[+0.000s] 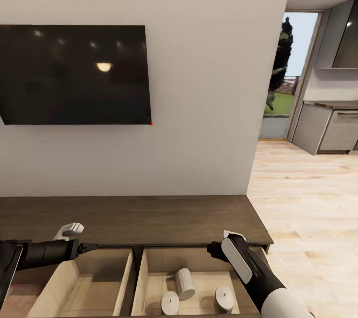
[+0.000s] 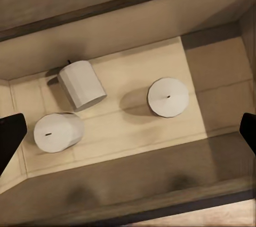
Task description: Place each of the two pumpkins and all three candles from the living room inside a cabinet in the living room (use any cabinet), then make sure every cabinet is closed, and position the cauldron so it is next to a table in the living room.
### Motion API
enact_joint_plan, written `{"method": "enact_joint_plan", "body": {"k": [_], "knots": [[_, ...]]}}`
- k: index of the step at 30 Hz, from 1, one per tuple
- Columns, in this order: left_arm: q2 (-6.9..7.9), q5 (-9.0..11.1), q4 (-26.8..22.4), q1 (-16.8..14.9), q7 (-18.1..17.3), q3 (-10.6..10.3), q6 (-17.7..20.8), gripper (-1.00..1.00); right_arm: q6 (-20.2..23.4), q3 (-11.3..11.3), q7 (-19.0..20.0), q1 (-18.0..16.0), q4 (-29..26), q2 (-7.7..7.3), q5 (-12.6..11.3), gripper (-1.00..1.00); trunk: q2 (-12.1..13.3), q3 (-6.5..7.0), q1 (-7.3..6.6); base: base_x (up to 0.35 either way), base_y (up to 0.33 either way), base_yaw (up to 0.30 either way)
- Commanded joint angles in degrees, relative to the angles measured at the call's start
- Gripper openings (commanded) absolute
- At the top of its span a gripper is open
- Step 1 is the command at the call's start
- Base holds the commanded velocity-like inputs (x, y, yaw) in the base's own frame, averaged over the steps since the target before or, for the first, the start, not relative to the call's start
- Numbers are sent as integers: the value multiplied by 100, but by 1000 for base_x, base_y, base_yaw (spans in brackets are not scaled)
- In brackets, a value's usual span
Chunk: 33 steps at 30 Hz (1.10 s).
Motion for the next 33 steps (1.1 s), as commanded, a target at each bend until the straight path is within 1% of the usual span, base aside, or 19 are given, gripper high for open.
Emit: {"method": "enact_joint_plan", "body": {"k": [1,3,6,9,18,23,27,33], "knots": [[-83,-12,0,-5,267,-1,0,100,0,0,-1,0,17,0,0,100,41,19,-23,0,0,0],[-208,-20,0,-18,723,-1,0,100,-1,0,-1,0,33,0,1,100,122,54,-67,0,0,0],[-317,-23,-5,-27,1101,-1,0,100,-1,1,-3,0,42,0,1,100,242,108,-133,0,0,0],[-368,-24,-8,-30,1314,-2,0,100,-1,1,-4,0,45,0,5,100,362,162,-198,0,0,0],[-425,-39,-9,-31,1417,-2,0,100,8,9,-4,0,69,2,4,100,723,324,-396,0,0,0],[-445,-64,-9,-31,1646,-2,0,100,8,9,-4,0,72,6,7,100,924,413,-506,-2,0,0],[-461,-62,-11,-36,1721,-2,0,100,8,9,-4,0,74,8,6,100,1084,485,-594,-153,0,0],[-465,-62,-15,-40,1746,-2,0,100,8,9,-8,0,77,9,8,100,1325,593,-726,-132,0,0]]}}
